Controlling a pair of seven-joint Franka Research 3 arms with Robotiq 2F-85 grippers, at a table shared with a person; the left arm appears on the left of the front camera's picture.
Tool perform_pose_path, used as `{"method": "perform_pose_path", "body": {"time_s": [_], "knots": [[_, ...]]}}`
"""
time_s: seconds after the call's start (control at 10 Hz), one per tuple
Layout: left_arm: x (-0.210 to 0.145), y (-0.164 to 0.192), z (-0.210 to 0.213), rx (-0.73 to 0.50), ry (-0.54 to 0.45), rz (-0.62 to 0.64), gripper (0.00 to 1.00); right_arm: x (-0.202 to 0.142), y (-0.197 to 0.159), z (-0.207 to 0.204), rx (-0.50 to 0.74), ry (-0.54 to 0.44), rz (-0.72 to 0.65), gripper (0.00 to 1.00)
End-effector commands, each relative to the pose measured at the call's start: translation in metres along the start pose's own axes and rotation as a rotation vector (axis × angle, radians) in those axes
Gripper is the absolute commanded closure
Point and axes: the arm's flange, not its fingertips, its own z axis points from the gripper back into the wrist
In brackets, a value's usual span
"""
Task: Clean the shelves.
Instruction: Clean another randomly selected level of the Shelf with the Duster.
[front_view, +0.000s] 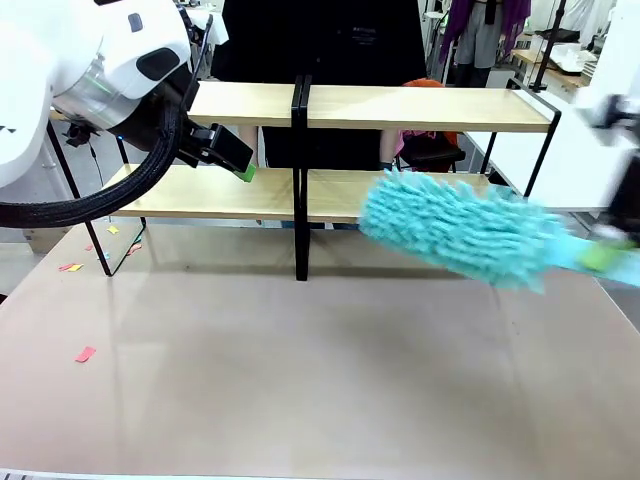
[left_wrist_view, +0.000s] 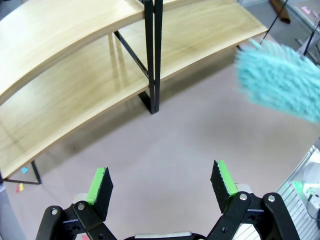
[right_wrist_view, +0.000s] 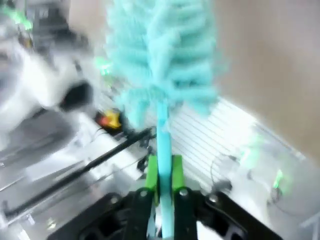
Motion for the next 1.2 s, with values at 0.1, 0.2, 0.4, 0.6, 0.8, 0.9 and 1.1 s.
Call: {"method": "perform_pose_path", "body": {"time_s": [0.1,0.2,0.4,0.6,0.8,0.9,1.1], "knots": [[-0.002,0.001,0.002,0.007,0.004,-0.002,0.0,-0.081,-0.033,0.051,0.016,0.156,0.036,0.88],[-0.002,0.001,0.002,0.007,0.004,-0.002,0.0,-0.107,-0.049,0.062,0.087,0.172,0.117,0.88],[-0.002,0.001,0.002,0.007,0.004,-0.002,0.0,-0.131,-0.06,0.07,0.114,-0.057,0.107,0.88],[-0.002,0.001,0.002,0.007,0.004,-0.002,0.0,-0.121,-0.046,0.058,0.087,0.143,0.063,0.88],[-0.002,0.001,0.002,0.007,0.004,-0.002,0.0,-0.128,-0.057,0.063,0.104,0.087,0.071,0.88],[-0.002,0.001,0.002,0.007,0.004,-0.002,0.0,-0.132,-0.053,0.059,0.129,0.111,0.122,0.88],[-0.002,0.001,0.002,0.007,0.004,-0.002,0.0,-0.124,-0.053,0.057,0.098,0.11,0.082,0.88]]}}
